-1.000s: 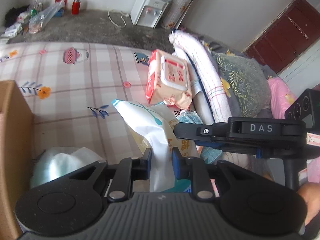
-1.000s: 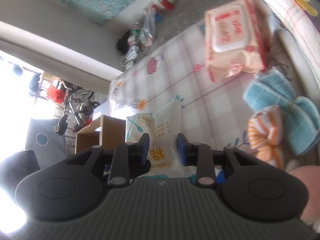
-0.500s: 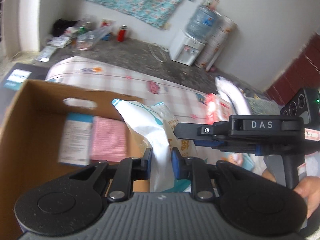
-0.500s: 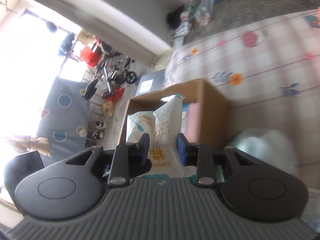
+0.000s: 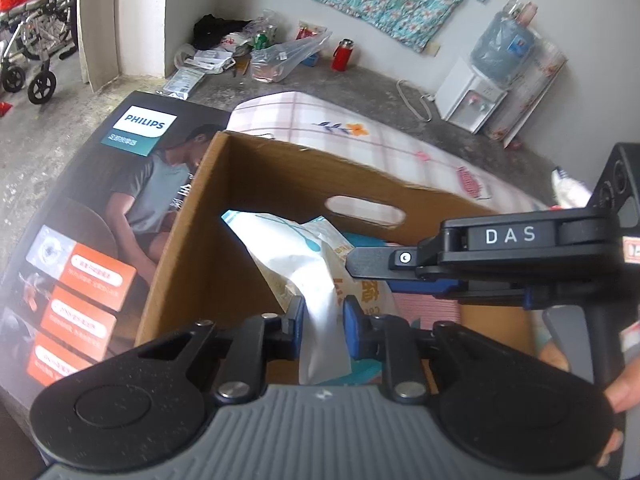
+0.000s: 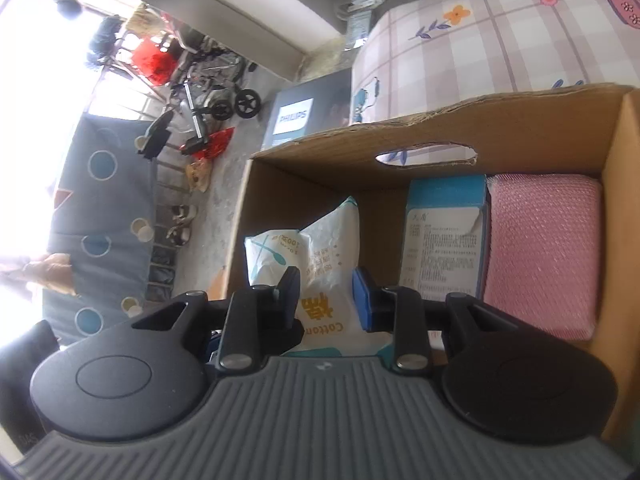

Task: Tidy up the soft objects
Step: 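Carry the cotton-pad bag with the right tool into the cardboard box, then open the right tool to drop the bag beside the medicine box, then reach the right tool to the blue ZONSEN pad package and close on it, then lift the blue package with the right tool and carry it over the box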

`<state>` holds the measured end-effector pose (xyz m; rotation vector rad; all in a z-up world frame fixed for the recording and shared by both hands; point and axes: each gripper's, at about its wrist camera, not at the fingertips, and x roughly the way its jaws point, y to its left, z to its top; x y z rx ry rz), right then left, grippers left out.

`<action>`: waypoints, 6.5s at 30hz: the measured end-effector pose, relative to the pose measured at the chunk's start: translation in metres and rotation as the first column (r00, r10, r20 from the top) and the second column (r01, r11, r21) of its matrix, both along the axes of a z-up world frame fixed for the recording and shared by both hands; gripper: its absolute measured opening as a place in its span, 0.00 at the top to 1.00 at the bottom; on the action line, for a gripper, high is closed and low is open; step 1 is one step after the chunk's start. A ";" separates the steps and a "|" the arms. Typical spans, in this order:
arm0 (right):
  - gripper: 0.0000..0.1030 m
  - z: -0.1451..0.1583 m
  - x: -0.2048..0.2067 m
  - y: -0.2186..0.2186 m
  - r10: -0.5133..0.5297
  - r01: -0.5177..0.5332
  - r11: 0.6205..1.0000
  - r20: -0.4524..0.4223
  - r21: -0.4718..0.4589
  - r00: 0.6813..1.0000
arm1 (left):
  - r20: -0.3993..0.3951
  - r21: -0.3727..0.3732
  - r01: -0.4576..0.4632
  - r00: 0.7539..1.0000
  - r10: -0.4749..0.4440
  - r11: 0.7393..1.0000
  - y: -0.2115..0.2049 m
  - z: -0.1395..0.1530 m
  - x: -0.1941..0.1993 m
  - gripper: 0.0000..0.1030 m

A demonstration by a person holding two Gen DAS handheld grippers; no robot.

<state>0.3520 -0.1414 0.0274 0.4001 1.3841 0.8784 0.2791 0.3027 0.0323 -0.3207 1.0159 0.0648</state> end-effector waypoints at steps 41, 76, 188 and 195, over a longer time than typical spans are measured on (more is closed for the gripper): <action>0.72 0.043 -0.032 -0.074 -0.036 0.030 0.998 0.130 0.048 0.991 | -0.105 0.201 -0.064 0.991 0.086 0.977 -0.025 -0.040 0.011 0.67; 0.27 0.030 -0.157 -0.504 -0.540 0.503 0.838 0.187 0.212 0.821 | 0.305 0.132 0.392 0.858 -0.414 0.910 -0.362 0.008 -0.143 0.31; 0.41 -0.098 -0.113 -0.513 -0.467 0.460 0.882 -0.072 -0.099 0.881 | -0.015 0.013 0.540 0.842 -0.540 0.842 -0.434 -0.079 -0.104 0.46; 0.50 -0.100 -0.116 -0.514 -0.481 0.474 0.875 -0.070 -0.099 0.874 | -0.021 -0.006 0.542 0.840 -0.542 0.840 -0.437 -0.079 -0.098 0.46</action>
